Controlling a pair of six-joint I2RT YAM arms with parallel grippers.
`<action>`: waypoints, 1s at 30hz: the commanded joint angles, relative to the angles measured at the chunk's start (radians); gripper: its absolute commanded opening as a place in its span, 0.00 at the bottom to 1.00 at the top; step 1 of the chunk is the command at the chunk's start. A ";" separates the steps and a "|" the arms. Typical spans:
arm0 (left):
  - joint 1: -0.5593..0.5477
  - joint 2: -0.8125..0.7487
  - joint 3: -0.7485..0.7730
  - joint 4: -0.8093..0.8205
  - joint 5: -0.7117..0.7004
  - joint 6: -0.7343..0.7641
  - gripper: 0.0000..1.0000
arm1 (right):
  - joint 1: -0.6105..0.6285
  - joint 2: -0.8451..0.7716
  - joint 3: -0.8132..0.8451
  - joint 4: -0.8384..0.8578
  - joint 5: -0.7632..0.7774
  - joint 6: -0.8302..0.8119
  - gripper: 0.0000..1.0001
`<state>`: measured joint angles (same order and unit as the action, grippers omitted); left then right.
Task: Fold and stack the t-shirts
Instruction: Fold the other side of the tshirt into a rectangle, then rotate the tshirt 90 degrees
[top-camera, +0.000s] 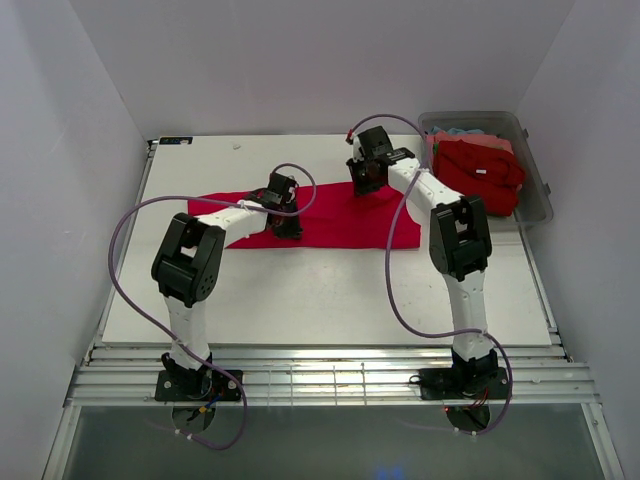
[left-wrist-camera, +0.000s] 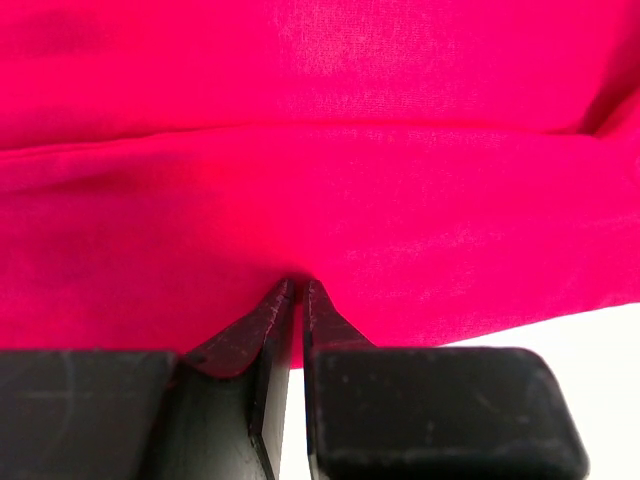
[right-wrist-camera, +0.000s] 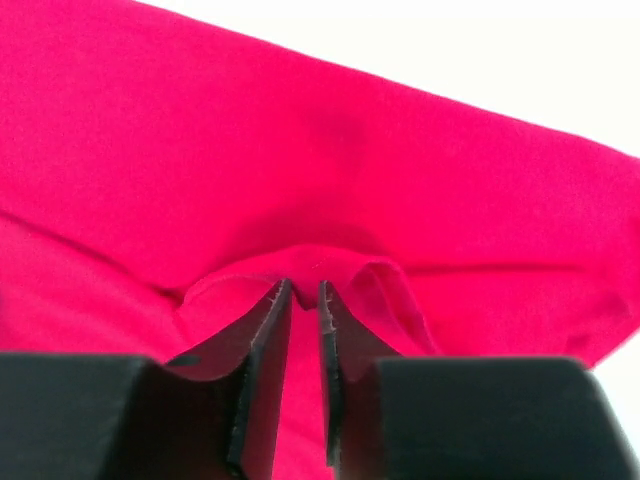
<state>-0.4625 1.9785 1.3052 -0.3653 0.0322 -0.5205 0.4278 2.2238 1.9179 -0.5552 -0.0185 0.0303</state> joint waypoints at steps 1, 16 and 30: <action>-0.025 0.013 -0.053 -0.066 -0.009 -0.012 0.20 | 0.002 0.033 0.007 0.087 0.014 -0.026 0.27; -0.059 -0.020 -0.073 -0.066 -0.017 -0.035 0.20 | 0.002 -0.403 -0.335 0.419 0.150 -0.052 0.38; -0.074 -0.092 -0.103 -0.093 -0.109 -0.030 0.18 | 0.002 -0.526 -0.673 0.189 0.169 0.146 0.26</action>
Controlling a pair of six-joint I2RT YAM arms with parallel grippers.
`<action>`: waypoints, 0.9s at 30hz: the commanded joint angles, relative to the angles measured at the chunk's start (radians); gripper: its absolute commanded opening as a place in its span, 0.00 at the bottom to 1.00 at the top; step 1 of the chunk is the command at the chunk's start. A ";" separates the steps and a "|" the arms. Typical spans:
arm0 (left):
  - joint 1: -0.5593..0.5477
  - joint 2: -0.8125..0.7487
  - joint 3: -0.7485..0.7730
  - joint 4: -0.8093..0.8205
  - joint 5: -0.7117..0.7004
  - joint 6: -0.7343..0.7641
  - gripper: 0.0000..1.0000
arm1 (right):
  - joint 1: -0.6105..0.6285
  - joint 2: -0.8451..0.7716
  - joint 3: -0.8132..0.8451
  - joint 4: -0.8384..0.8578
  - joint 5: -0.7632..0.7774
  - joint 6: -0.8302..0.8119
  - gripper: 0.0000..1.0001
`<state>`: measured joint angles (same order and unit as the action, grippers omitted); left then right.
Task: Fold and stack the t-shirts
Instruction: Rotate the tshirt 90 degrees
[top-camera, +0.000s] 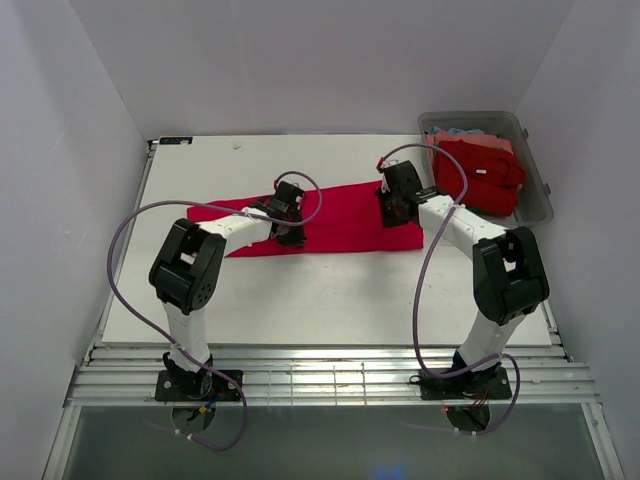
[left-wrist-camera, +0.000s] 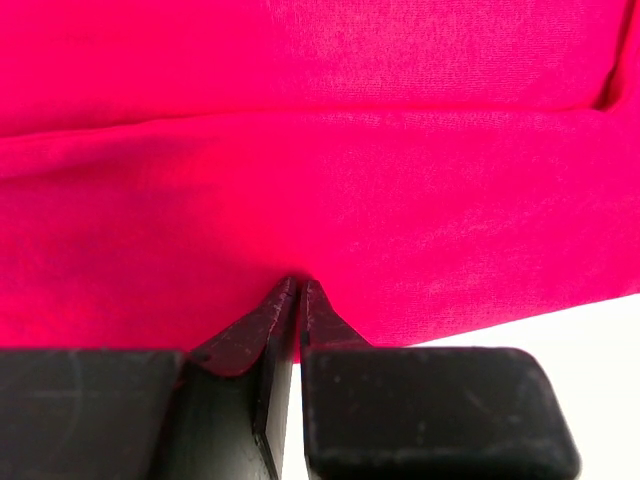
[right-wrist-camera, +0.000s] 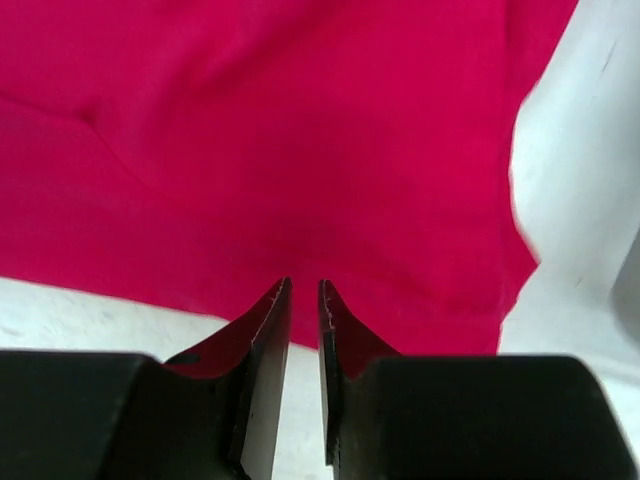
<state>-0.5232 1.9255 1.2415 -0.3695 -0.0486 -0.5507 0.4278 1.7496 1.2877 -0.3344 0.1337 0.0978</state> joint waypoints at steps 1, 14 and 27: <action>-0.020 -0.039 -0.045 -0.088 -0.033 -0.003 0.18 | 0.002 -0.055 -0.059 -0.029 0.017 0.086 0.22; -0.050 -0.079 -0.099 -0.069 -0.025 -0.071 0.14 | 0.002 0.132 -0.030 -0.095 0.076 0.126 0.15; -0.228 -0.082 -0.093 -0.089 0.018 -0.258 0.13 | 0.002 0.455 0.372 -0.209 0.125 0.111 0.14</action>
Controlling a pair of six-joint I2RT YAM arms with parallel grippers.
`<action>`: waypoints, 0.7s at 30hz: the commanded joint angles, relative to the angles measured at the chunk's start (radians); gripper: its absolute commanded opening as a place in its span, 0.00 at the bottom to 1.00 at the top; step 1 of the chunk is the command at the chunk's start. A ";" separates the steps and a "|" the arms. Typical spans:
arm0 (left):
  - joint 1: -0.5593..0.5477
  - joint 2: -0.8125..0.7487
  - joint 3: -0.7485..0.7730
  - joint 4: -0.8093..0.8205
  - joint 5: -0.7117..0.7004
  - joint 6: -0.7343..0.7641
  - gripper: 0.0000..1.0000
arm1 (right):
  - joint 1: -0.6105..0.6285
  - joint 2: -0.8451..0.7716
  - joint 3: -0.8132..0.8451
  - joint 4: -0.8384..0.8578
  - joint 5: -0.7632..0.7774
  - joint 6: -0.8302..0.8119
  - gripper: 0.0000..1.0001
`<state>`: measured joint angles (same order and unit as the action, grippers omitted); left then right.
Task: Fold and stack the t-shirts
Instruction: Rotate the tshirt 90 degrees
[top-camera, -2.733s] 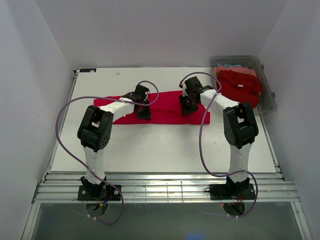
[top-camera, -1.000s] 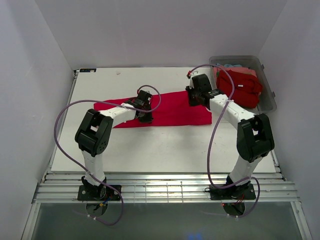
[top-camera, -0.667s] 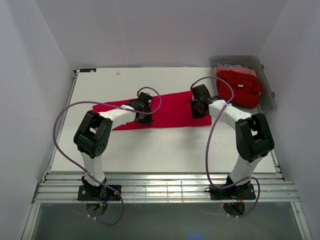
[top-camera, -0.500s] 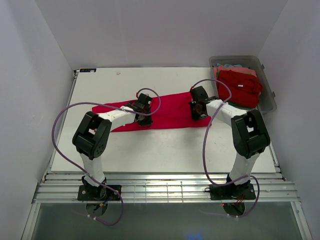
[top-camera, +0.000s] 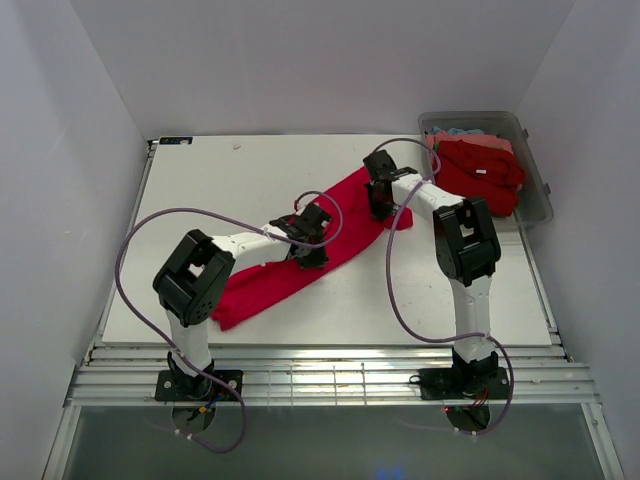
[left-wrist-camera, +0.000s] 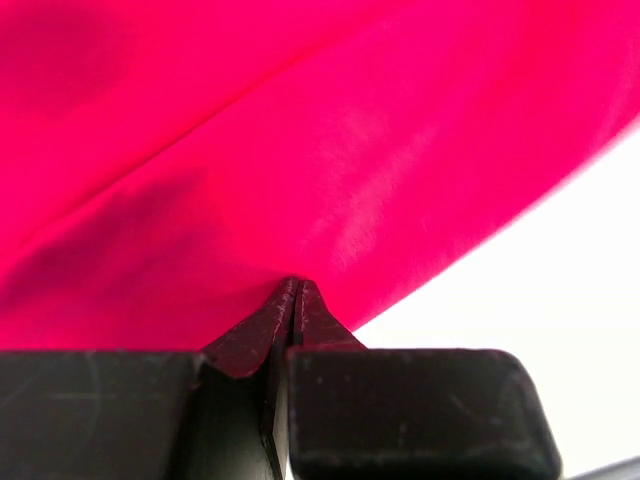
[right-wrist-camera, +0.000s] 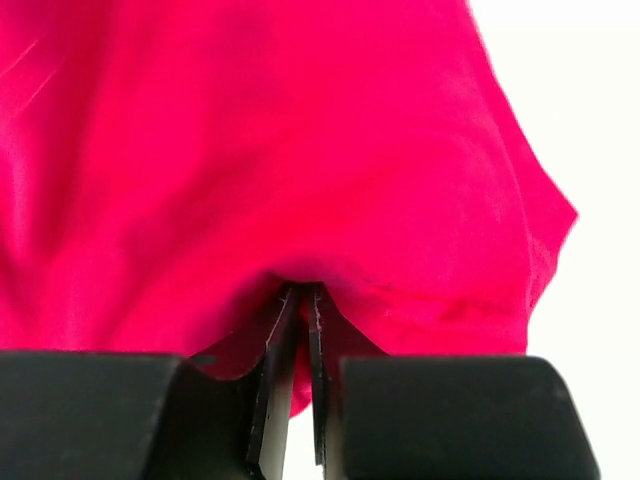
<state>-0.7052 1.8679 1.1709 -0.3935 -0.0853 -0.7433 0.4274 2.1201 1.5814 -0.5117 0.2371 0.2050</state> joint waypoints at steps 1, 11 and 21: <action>-0.066 -0.015 -0.007 -0.065 0.058 -0.079 0.13 | 0.002 0.103 0.148 -0.036 0.021 -0.002 0.14; -0.122 0.123 0.288 -0.015 0.180 -0.079 0.14 | -0.016 0.256 0.397 0.142 -0.278 -0.023 0.18; -0.106 0.117 0.673 -0.157 0.113 0.071 0.22 | -0.090 0.052 0.311 0.320 -0.379 -0.022 0.23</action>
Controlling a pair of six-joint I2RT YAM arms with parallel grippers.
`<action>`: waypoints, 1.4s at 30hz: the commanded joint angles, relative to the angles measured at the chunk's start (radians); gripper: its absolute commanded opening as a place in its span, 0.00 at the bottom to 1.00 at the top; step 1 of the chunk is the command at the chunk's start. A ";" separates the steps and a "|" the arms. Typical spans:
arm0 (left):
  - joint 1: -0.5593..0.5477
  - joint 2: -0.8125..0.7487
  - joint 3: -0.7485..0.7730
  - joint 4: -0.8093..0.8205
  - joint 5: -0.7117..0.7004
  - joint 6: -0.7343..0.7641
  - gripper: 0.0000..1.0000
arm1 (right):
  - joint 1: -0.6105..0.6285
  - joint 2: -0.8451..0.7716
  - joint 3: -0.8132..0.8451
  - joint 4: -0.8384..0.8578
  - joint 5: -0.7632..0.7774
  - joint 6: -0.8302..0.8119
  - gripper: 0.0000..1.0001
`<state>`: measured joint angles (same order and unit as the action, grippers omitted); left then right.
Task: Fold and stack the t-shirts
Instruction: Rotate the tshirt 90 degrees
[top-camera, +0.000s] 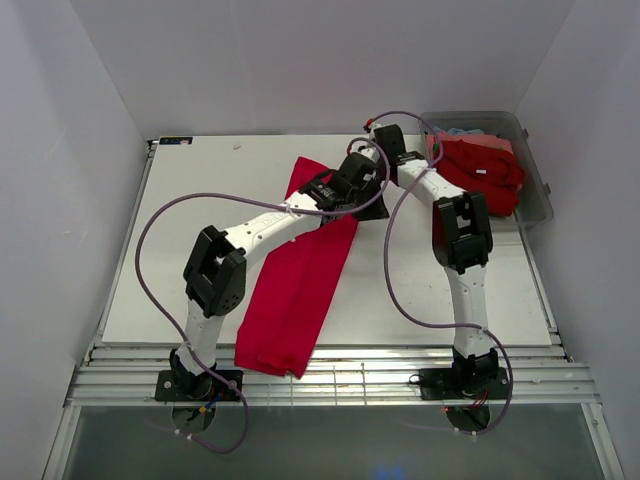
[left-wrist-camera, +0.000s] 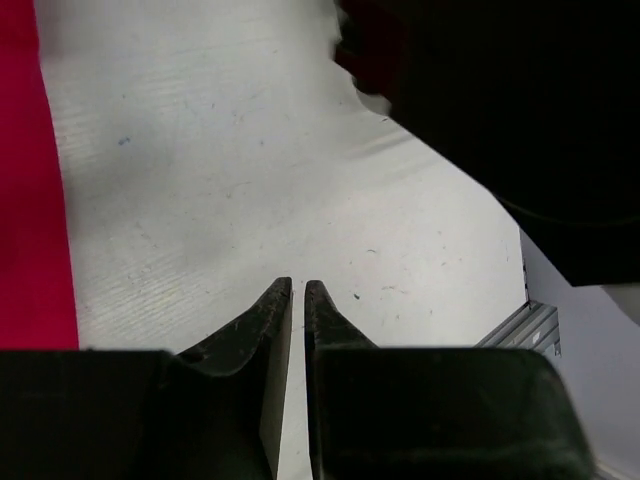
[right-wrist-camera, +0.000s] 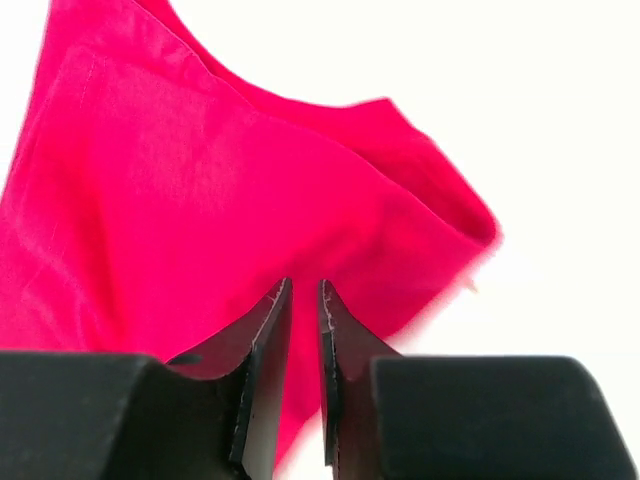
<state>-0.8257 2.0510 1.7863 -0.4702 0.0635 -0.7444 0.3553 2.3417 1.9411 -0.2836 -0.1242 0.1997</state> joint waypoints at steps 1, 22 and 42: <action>0.022 -0.075 0.058 -0.093 -0.045 0.095 0.22 | -0.019 -0.249 -0.086 0.098 -0.008 -0.023 0.23; 0.129 0.044 -0.163 -0.097 -0.024 0.180 0.12 | 0.203 -0.999 -0.881 -0.003 0.120 0.086 0.22; 0.183 0.374 0.154 -0.108 -0.018 0.183 0.08 | 0.289 -1.348 -1.048 -0.226 0.328 0.257 0.22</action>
<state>-0.6636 2.3241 1.8576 -0.5575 0.0509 -0.5835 0.6373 1.0283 0.9054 -0.4759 0.1593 0.4141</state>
